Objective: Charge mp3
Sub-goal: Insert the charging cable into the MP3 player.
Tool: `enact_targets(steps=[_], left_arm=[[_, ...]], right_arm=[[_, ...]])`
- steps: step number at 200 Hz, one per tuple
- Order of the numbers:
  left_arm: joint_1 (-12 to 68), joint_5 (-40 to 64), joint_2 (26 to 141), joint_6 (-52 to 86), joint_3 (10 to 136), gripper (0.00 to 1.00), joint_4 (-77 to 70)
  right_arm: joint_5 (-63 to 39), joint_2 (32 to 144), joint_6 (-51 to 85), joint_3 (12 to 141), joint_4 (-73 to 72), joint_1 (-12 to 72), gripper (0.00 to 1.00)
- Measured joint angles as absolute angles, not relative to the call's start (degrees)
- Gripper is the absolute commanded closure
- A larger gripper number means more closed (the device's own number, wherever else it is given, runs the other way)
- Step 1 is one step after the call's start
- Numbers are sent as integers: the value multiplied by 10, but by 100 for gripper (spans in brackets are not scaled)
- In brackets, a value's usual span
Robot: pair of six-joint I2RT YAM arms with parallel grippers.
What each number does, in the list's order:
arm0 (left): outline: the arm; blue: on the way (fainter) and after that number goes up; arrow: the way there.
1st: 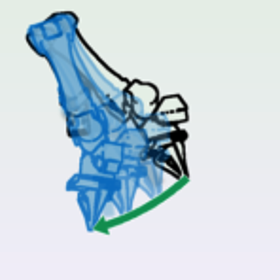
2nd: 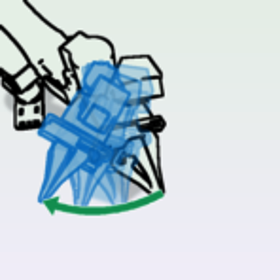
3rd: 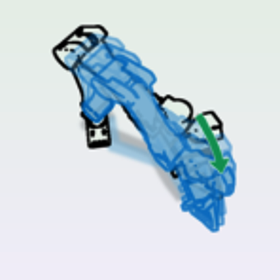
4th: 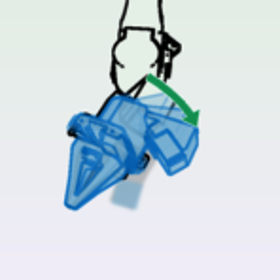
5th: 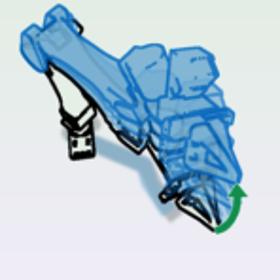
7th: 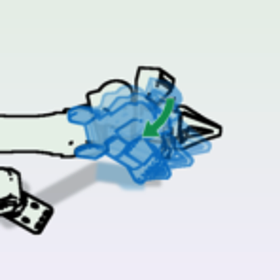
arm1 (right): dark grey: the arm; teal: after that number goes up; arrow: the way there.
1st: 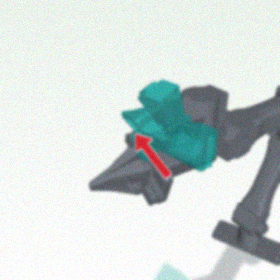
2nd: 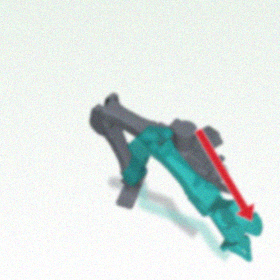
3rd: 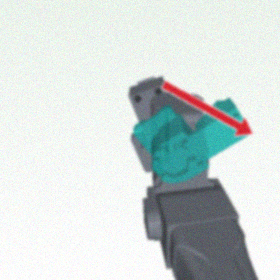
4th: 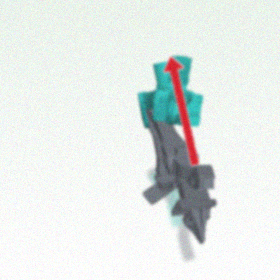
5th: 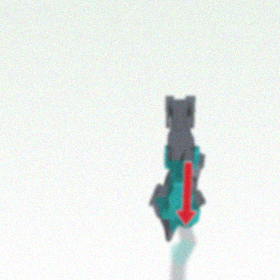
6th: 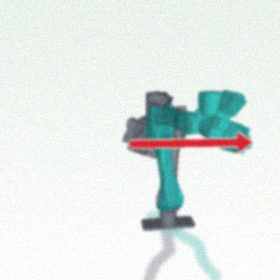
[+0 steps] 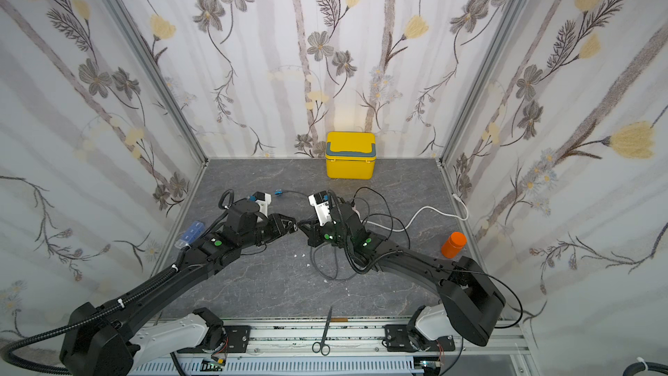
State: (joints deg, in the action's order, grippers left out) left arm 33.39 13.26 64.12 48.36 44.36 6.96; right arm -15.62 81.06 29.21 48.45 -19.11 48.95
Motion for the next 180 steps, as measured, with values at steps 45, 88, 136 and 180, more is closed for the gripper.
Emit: enact_targets(steps=[45, 88, 136, 180], left_arm=[[334, 126, 639, 482, 444, 78, 82], [334, 114, 633, 482, 443, 78, 89], [334, 107, 625, 482, 440, 78, 90], [334, 100, 613, 488, 432, 78, 87]], right_arm=[[-168, 820, 301, 484, -199, 490, 100], [-172, 825, 307, 486, -202, 496, 100], [-174, 828, 311, 487, -204, 497, 100], [-175, 830, 328, 487, -211, 498, 100]])
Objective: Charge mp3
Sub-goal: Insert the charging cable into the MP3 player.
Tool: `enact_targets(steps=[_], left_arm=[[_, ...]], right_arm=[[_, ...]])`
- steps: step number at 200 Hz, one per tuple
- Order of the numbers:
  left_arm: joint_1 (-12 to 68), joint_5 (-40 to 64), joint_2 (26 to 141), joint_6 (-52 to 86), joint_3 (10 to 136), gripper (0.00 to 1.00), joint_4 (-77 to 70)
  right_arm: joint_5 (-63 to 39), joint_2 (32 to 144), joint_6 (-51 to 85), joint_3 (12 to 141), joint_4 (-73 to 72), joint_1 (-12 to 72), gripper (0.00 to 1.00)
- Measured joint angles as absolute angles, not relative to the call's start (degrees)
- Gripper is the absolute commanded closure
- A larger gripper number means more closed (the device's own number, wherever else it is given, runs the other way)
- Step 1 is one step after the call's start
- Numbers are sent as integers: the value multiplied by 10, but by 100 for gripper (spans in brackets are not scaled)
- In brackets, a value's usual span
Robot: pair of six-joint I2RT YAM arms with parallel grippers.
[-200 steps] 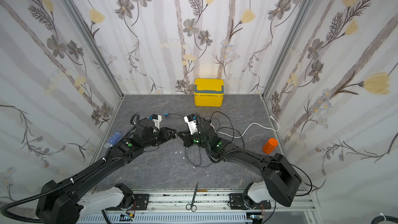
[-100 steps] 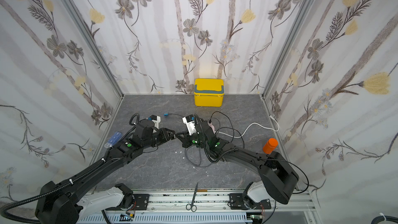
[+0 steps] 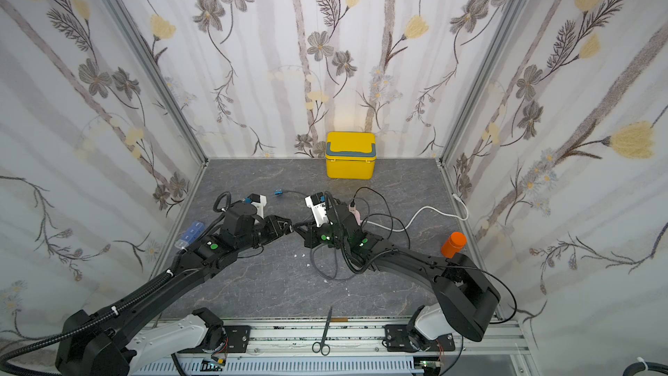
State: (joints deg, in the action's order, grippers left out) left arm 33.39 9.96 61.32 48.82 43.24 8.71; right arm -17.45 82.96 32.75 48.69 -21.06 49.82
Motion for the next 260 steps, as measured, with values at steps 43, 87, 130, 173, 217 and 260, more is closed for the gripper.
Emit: enact_targets(steps=[43, 87, 130, 173, 217, 260], left_arm=[[334, 96, 608, 508, 421, 79, 71], [334, 102, 604, 521, 414, 79, 53], [334, 114, 600, 530, 406, 80, 29], [333, 127, 601, 540, 398, 80, 6], [333, 128, 600, 554, 392, 81, -3], [331, 128, 599, 555, 392, 81, -7]], right_arm=[[-165, 827, 350, 475, -225, 499, 100], [-148, 821, 356, 474, -226, 500, 100], [-132, 807, 349, 477, -205, 500, 100], [-121, 799, 342, 478, -194, 501, 100], [-112, 799, 331, 489, -170, 503, 100], [-92, 800, 292, 504, -147, 513, 100]])
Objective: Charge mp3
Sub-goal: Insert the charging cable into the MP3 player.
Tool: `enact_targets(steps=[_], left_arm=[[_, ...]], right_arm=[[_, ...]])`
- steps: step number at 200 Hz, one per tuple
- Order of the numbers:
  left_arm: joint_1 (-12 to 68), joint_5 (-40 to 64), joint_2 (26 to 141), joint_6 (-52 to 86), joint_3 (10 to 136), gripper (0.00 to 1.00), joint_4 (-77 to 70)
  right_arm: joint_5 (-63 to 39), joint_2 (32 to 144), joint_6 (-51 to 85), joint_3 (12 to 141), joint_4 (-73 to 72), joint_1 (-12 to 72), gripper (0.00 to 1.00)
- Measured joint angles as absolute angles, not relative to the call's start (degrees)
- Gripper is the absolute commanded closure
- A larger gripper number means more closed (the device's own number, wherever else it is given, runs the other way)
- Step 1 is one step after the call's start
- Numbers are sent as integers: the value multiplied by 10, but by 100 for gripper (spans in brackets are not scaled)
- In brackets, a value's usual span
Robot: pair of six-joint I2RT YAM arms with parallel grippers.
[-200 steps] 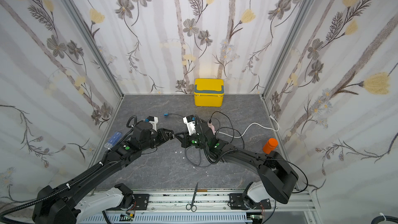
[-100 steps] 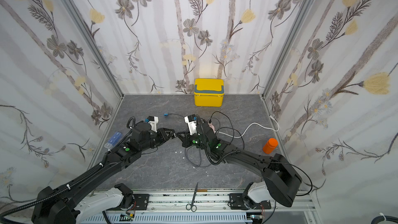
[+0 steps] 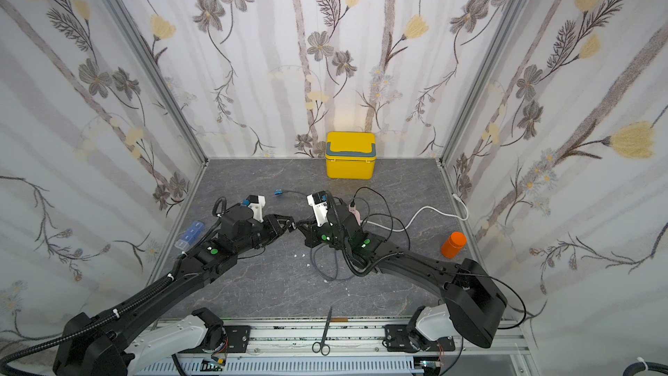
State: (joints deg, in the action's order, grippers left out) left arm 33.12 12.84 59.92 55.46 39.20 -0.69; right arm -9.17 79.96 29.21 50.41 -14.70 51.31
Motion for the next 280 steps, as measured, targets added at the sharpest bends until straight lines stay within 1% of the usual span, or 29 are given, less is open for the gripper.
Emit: enact_targets(steps=[39, 116, 194, 280], left_arm=[[330, 127, 606, 554, 392, 81, -6], [329, 126, 623, 543, 402, 81, -10], [329, 122, 650, 502, 437, 81, 30], [330, 118, 632, 510, 437, 82, 45]], right_arm=[[-69, 809, 265, 516, -128, 522, 100], [-76, 821, 274, 509, -158, 521, 100], [-72, 844, 256, 517, -160, 521, 100], [-82, 837, 274, 474, -239, 521, 100]])
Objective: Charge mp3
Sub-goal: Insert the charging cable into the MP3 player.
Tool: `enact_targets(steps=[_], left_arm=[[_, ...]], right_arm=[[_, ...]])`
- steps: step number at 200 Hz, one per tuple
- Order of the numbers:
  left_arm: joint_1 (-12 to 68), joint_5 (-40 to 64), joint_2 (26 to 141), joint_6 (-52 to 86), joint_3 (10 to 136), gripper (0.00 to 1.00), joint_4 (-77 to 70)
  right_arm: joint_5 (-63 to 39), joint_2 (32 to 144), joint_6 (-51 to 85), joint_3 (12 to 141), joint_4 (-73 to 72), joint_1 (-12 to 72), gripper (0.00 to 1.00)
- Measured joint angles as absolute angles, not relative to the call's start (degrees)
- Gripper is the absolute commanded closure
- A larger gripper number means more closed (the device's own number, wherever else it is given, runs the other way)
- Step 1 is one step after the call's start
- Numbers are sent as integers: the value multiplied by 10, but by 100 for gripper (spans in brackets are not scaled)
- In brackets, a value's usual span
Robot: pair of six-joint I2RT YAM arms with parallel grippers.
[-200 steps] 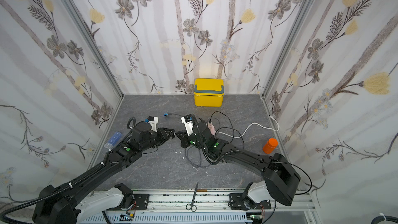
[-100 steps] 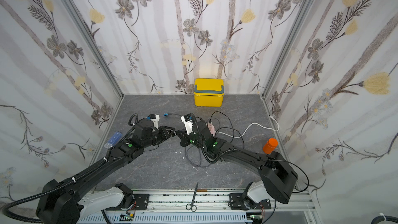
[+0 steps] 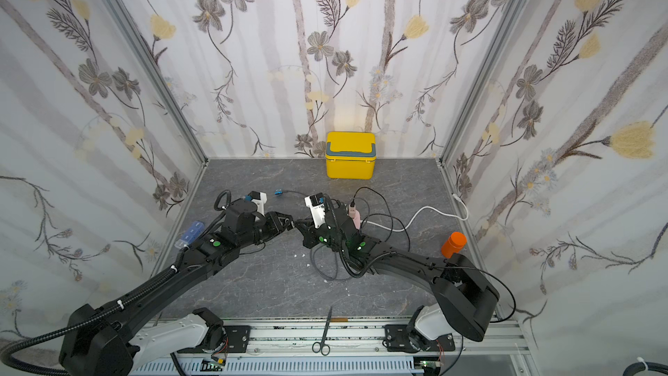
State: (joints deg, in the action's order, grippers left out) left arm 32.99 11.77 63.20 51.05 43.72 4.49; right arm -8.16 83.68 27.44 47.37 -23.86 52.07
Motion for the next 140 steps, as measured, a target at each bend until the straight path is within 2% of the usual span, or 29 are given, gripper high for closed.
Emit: enact_targets(steps=[140], left_arm=[[335, 126, 625, 537, 435, 82, 31]], right_arm=[[-18, 814, 312, 471, -216, 538, 100]])
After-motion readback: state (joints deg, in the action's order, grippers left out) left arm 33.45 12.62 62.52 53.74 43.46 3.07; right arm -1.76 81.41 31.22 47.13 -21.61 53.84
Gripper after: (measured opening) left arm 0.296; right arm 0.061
